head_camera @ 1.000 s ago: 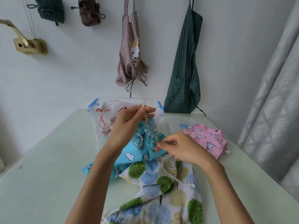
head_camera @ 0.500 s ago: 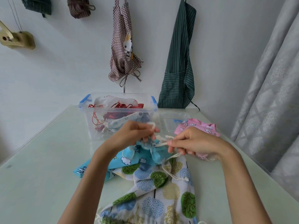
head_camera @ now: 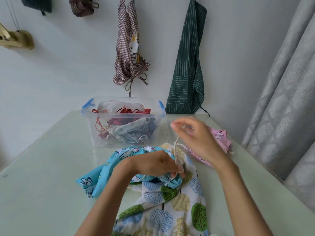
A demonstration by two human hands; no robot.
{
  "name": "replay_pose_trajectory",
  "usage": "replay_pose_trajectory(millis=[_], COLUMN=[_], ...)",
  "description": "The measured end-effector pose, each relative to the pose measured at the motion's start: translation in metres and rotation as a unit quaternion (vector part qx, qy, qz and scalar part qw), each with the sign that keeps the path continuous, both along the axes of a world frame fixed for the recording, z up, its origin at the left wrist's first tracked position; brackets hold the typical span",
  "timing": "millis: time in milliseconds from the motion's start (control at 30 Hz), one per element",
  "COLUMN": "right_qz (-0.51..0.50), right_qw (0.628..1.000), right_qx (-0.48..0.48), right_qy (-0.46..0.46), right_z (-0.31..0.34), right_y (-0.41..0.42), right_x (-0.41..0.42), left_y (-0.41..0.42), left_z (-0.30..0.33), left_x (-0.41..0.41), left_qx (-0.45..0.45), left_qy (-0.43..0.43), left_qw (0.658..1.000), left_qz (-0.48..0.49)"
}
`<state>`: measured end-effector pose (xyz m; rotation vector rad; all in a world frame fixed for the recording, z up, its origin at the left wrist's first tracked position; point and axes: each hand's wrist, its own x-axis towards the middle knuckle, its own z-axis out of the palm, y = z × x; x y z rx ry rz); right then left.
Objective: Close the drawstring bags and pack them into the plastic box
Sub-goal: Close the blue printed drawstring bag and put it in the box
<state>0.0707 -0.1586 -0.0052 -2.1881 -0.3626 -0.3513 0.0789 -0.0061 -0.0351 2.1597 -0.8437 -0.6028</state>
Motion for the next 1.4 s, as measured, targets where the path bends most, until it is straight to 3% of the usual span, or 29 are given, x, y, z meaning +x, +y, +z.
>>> replay_pose_trajectory(millis=[67,167,300,367,467,567,633,733,1000,1067,1100,1167,1200,1233,1300,1333,1400], right_qz=[0.016,-0.098,-0.055,-0.045,-0.036,-0.033,-0.007,0.071,0.128,0.109,0.085,0.007,-0.056,-0.131,-0.236,-0.253,-0.246], right_qw=[0.998,0.993,0.969,0.962,0.971,0.968,0.927,0.802,0.685,0.701,0.735,0.845,0.905,0.942,0.952,0.949,0.961], right_qx=[-0.050,-0.056,-0.052,-0.076,-0.008,0.120,0.292,0.514,0.672,0.670,0.641,0.507,0.393,0.271,0.078,0.019,-0.026], right_qy=[0.029,0.038,0.237,0.257,0.237,0.219,0.234,0.295,0.251,0.219,0.204,0.169,0.151,0.146,0.177,0.188,0.126], right_z=[-0.010,-0.012,-0.007,-0.008,-0.013,-0.016,-0.016,-0.012,-0.009,-0.004,-0.005,-0.011,-0.016,-0.020,-0.027,-0.028,-0.019], right_y=[0.008,0.000,-0.013,-0.009,-0.004,0.000,0.001,0.001,0.000,-0.009,-0.014,-0.029,-0.037,-0.047,-0.062,-0.065,-0.059], right_x=[0.006,0.010,0.005,0.003,0.006,0.011,0.015,0.017,0.013,0.011,0.011,0.014,0.016,0.019,0.021,0.022,0.018], left_y=[0.003,0.008,0.011,0.011,0.012,0.015,0.016,0.017,0.020,0.023,0.026,0.031,0.034,0.035,0.037,0.037,0.036], left_z=[-0.002,-0.001,0.001,0.000,0.001,0.005,0.007,0.012,0.027,0.026,0.025,0.023,0.023,0.022,0.022,0.022,0.022], left_x=[0.002,0.005,0.007,0.007,0.007,0.006,0.007,0.005,-0.003,-0.003,-0.003,0.000,0.001,0.002,0.001,0.001,0.002], left_qx=[-0.037,-0.100,-0.161,-0.171,-0.187,-0.223,-0.270,-0.324,-0.201,-0.198,-0.209,-0.242,-0.253,-0.257,-0.259,-0.258,-0.252], left_qy=[0.031,0.079,0.105,0.107,0.113,0.125,0.145,0.173,0.021,0.019,0.025,0.038,0.042,0.045,0.055,0.058,0.061], left_qw=[0.999,0.990,0.977,0.975,0.971,0.959,0.939,0.911,0.959,0.957,0.952,0.936,0.930,0.927,0.925,0.926,0.929], left_qz=[0.024,0.066,0.087,0.089,0.095,0.120,0.157,0.188,0.199,0.210,0.223,0.251,0.263,0.270,0.271,0.269,0.264])
